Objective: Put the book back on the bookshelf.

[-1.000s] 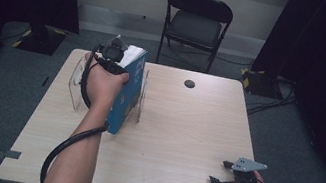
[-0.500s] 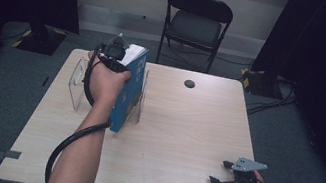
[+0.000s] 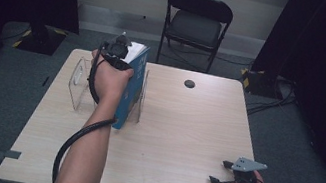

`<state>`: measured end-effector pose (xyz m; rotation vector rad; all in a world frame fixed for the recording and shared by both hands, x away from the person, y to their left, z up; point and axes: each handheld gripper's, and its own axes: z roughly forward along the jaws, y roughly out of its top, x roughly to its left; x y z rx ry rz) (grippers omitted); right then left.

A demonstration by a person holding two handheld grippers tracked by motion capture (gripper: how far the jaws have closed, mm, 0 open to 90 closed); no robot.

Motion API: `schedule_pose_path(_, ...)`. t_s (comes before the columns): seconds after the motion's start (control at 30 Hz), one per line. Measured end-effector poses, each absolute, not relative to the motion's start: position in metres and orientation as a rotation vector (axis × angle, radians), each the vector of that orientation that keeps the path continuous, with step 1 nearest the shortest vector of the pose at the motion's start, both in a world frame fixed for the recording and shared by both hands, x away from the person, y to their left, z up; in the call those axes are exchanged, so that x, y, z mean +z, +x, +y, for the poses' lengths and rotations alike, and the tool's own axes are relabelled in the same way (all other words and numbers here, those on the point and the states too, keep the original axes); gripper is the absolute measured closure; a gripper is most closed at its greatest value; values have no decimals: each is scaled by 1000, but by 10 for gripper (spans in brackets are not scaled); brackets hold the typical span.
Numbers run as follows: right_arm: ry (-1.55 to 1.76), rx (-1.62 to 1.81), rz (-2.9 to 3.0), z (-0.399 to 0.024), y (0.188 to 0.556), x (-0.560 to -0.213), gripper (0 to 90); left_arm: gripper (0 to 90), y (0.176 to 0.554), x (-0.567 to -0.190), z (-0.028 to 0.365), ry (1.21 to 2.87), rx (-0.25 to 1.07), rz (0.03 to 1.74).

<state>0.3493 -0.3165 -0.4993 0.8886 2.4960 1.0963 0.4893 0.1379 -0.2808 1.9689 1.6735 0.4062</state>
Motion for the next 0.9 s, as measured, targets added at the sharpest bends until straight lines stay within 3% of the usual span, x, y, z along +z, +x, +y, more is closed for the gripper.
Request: schedule_pose_path(0.9, 883, 1097, 2498, -315, 351, -499, 165, 615, 491, -298, 134, 1947, 482, 1668)
